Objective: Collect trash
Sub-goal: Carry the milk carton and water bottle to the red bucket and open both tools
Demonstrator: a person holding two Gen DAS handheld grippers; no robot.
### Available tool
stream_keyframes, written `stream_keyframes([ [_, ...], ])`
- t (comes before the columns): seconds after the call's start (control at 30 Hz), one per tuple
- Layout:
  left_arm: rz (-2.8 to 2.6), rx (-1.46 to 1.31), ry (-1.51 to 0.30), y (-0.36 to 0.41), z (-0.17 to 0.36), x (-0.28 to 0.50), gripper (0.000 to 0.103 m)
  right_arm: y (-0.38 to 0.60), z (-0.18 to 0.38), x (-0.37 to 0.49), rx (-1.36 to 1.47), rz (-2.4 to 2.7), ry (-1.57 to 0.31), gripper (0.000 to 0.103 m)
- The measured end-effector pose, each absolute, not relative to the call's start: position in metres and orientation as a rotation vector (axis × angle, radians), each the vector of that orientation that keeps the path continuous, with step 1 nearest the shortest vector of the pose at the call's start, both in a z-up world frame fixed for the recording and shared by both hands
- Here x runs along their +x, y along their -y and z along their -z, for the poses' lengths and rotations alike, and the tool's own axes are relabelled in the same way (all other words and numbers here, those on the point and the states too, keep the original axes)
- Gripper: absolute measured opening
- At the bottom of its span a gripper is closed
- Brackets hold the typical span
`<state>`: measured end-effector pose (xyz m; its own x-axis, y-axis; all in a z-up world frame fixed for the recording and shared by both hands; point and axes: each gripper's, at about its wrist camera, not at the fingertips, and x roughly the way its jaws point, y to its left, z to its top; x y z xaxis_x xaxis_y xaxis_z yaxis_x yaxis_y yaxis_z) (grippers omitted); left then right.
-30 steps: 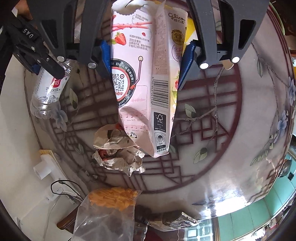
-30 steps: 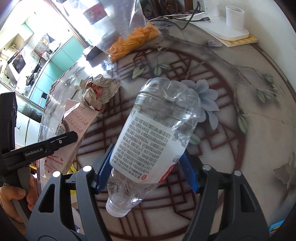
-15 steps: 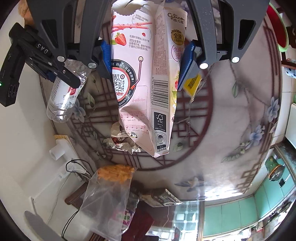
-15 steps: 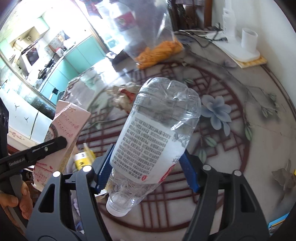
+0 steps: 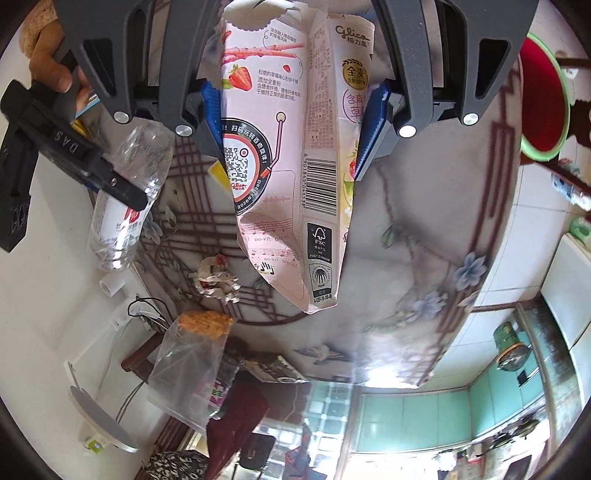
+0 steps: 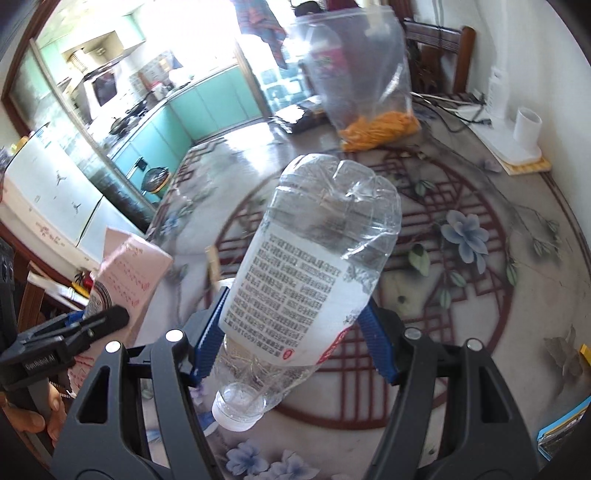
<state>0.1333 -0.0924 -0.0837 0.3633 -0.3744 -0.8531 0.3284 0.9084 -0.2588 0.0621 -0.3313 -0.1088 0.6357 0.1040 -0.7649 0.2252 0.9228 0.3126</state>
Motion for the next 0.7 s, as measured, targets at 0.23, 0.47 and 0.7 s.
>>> stream_keyframes([
  [0.23, 0.364, -0.133, -1.121, 0.037, 0.093, 0.106, 0.057, 0.297, 0.102, 0.060, 0.352, 0.026, -0.888, 0.065],
  [0.47, 0.319, -0.175, -1.115, -0.007, 0.099, 0.100, 0.057, 0.253, 0.100, 0.066, 0.303, -0.024, -0.910, 0.065],
  [0.7, 0.319, -0.190, -1.110, -0.049, 0.102, 0.109, 0.057, 0.202, 0.094, 0.072, 0.247, -0.041, -0.919, 0.065],
])
